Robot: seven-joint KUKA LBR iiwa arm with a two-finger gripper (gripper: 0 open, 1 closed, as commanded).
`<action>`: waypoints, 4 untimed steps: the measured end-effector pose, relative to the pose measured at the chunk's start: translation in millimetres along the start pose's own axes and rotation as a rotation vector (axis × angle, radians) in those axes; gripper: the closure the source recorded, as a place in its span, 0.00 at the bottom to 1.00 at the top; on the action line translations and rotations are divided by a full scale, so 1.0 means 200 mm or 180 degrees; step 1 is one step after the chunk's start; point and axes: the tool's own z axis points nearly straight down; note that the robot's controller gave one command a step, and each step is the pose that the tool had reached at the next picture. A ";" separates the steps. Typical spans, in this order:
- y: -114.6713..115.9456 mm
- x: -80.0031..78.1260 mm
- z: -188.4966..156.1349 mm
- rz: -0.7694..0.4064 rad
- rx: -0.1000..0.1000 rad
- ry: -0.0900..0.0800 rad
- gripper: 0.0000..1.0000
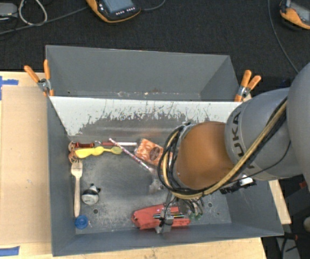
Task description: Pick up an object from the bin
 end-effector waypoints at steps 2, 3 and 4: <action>-0.15 0.02 0.11 0.0261 -0.0006 -0.0018 1.00; -0.15 0.02 0.11 0.0269 -0.0007 -0.0017 1.00; -0.15 0.02 0.11 0.0274 -0.0008 -0.0017 1.00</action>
Offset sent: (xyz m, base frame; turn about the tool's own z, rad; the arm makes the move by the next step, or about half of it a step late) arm -0.0051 -0.0302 -0.0223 0.0782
